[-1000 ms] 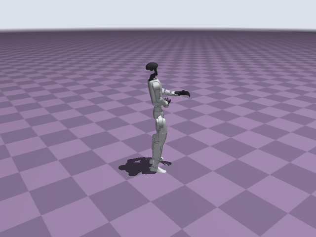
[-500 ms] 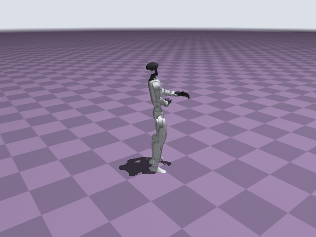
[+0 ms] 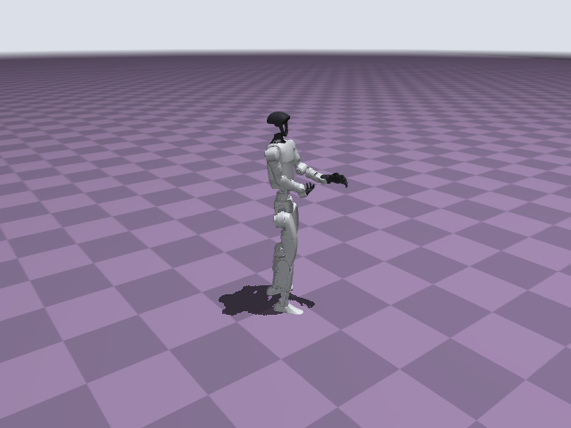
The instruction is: In place motions
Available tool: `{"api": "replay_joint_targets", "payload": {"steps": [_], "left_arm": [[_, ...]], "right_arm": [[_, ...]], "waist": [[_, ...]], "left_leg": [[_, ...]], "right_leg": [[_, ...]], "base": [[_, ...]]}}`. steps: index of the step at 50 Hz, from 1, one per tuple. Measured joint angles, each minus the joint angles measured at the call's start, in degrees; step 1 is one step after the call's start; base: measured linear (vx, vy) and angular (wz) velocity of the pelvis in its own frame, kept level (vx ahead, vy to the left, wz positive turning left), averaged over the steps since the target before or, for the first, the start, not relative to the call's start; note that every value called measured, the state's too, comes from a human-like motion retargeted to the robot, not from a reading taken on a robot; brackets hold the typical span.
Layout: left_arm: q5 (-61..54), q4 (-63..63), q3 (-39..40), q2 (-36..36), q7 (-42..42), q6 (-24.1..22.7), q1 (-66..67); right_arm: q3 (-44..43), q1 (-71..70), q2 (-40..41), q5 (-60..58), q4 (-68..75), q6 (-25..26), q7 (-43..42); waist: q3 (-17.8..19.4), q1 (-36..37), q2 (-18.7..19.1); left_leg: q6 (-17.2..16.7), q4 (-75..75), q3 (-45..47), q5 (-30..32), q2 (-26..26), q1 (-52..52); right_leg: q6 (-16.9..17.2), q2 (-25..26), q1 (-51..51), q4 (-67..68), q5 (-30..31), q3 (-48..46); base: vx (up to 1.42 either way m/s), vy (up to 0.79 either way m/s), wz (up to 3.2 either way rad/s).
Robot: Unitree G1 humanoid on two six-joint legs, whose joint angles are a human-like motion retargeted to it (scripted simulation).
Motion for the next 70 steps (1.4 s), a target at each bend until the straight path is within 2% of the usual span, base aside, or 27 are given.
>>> {"api": "replay_joint_targets", "payload": {"steps": [5, 10, 17, 25, 29, 32, 33, 35, 37, 39, 40, 43, 47, 50, 55, 60, 70], "left_arm": [[-4.53, 0.74, 3.90, 0.50, 3.07, -2.39, 3.18], [-6.89, 2.16, 8.01, 1.39, 2.86, -2.88, 6.17], [-7.78, 4.94, 12.03, 2.22, 2.73, -2.67, 9.98], [-8.86, 10.73, 13.98, 0.92, 1.29, -2.61, 12.99], [-8.93, 16.98, 14.69, -0.08, -0.19, -2.48, 13.53], [-9.10, 26.88, 15.43, -1.05, -1.87, -2.43, 12.39], [-9.40, 31.26, 15.70, -1.50, -2.75, -2.19, 11.75], [-10.99, 43.35, 16.61, -3.11, -5.98, -0.22, 10.20], [-12.82, 55.63, 18.63, -4.79, -11.23, 3.87, 8.71], [-14.40, 65.59, 21.33, -5.42, -18.62, 10.63, 8.39], [-15.00, 69.38, 22.76, -5.42, -22.46, 14.34, 8.79], [-18.24, 69.38, 26.15, -5.30, -28.81, 22.82, 14.57], [-23.53, 69.38, 28.40, -6.16, -29.24, 21.79, 23.08], [-23.36, 69.38, 30.43, -7.00, -26.64, 20.58, 27.88], [-22.01, 69.38, 31.11, -7.88, -27.83, 22.23, 32.00], [-21.62, 69.38, 30.22, -8.70, -28.57, 21.26, 30.65], [-20.58, 64.88, 24.49, -9.21, -29.20, 15.36, 19.98]], "right_arm": [[-0.35, -0.51, -1.54, -3.96, -1.69, -1.17, 2.97], [-2.01, -0.70, -2.66, -4.65, -2.40, -2.25, 2.73], [-5.01, -1.02, -5.32, -5.60, -3.35, -4.77, 0.48], [-11.12, -1.29, -10.15, -9.22, -1.45, -10.11, -3.87], [-14.96, -1.49, -14.38, -16.91, 1.01, -16.99, -3.36], [-18.38, -2.71, -18.56, -29.58, 7.88, -25.58, -5.16], [-19.26, -3.28, -19.88, -34.59, 11.46, -27.87, -7.86], [-20.96, -4.61, -22.48, -46.05, 22.12, -29.53, -19.10], [-23.22, -6.47, -24.16, -52.60, 34.26, -24.32, -32.07], [-24.62, -7.25, -27.19, -53.23, 44.21, -18.15, -38.74], [-25.16, -7.03, -28.90, -52.58, 48.04, -15.76, -39.84], [-28.14, -2.92, -32.60, -51.73, 51.34, -15.41, -35.04], [-39.35, 7.18, -34.89, -52.44, 46.76, -18.82, -28.53], [-45.66, 12.72, -34.45, -46.88, 43.83, -20.75, -32.36], [-49.61, 15.48, -33.54, -34.75, 45.22, -25.37, -39.86], [-49.02, 14.33, -32.25, -33.85, 44.79, -26.02, -38.86], [-38.22, 7.17, -29.94, -46.29, 32.55, -28.91, -33.87]], "waist": [[0.29, -2.26, 0.34], [0.28, -4.36, 0.72], [0.42, -6.98, 1.64], [0.68, -8.24, 2.16], [0.75, -8.45, 2.08], [0.93, -8.73, 2.19], [1.02, -8.88, 2.23], [1.06, -9.22, 2.33], [0.98, -9.38, 2.53], [0.97, -9.38, 2.65], [0.98, -9.33, 2.69], [1.45, -9.41, 2.86], [1.81, -9.53, 3.32], [2.23, -9.69, 3.85], [2.66, -9.69, 4.36], [2.72, -9.21, 4.57], [1.57, -9.10, 5.40]], "left_leg": [[-1.09, -0.08, 4.84, -0.85, 0.12, 1.60], [-1.95, -0.15, 8.35, -1.32, 0.15, 2.70], [-2.84, 0.16, 11.22, -1.77, 0.50, 3.27], [-3.34, 0.98, 11.46, -1.96, 1.12, 3.24], [-3.31, 1.21, 10.69, -1.95, 1.37, 2.95], [-3.16, 1.28, 9.84, -1.88, 1.60, 2.56], [-3.09, 1.27, 9.51, -1.83, 1.67, 2.41], [-2.92, 1.20, 8.69, -1.71, 1.80, 1.99], [-2.77, 1.13, 7.99, -1.59, 1.92, 1.53], [-2.66, 1.03, 7.20, -1.43, 2.01, 1.08], [-2.61, 0.96, 6.81, -1.34, 2.05, 0.86], [-2.53, 0.72, 5.79, -1.08, 2.15, 0.37], [-2.46, 0.31, 4.57, -0.80, 2.26, -0.20], [-2.45, 0.09, 3.95, -0.60, 2.39, -0.57], [-2.40, 0.18, 2.91, -0.47, 2.52, -1.00], [-2.24, 0.29, 2.09, -0.38, 2.37, -1.27], [-2.00, 0.04, 1.83, -0.05, 2.42, -1.80]], "right_leg": [[0.90, 1.85, -2.07, -0.15, 2.17, 7.17], [2.03, 3.32, -3.28, -0.60, 4.06, 12.38], [3.16, 4.16, -4.18, -1.29, 5.48, 14.53], [3.13, 4.51, -4.23, -1.37, 5.46, 15.08], [2.76, 4.48, -3.96, -1.38, 5.09, 14.73], [2.16, 4.54, -3.71, -1.31, 4.54, 14.41], [1.93, 4.53, -3.62, -1.28, 4.30, 14.20], [1.42, 4.26, -3.42, -1.18, 3.62, 12.87], [1.04, 3.97, -3.27, -1.13, 3.00, 11.52], [0.74, 3.67, -3.06, -1.20, 2.48, 10.19], [0.62, 3.53, -2.93, -1.27, 2.26, 9.55], [0.29, 3.20, -2.55, -1.46, 1.62, 7.83], [-0.21, 2.98, -2.18, -1.56, 0.71, 5.82], [-0.44, 2.93, -1.98, -1.67, 0.26, 4.74], [-0.68, 2.67, -1.56, -1.85, -0.19, 3.26], [-0.86, 2.34, -1.22, -1.78, -0.55, 2.27], [-1.25, 2.30, -2.06, 1.10, -3.18, 1.59]], "base": [[-0.11, 0.04, -1.23], [-0.07, 0.03, -0.90], [-0.04, 0.04, -0.54], [0.00, 0.01, -0.06], [0.01, -0.02, 0.17], [0.00, -0.03, 0.37], [-0.02, -0.01, 0.49], [-0.03, -0.01, 0.57], [-0.02, -0.03, 0.58], [0.00, -0.04, 0.57], [0.04, -0.08, 0.53], [0.05, -0.09, 0.51], [0.03, -0.08, 0.43], [-0.01, -0.02, 0.31], [0.00, 0.00, 0.26], [0.00, 0.01, 0.15], [0.00, 0.00, 0.00]]}}
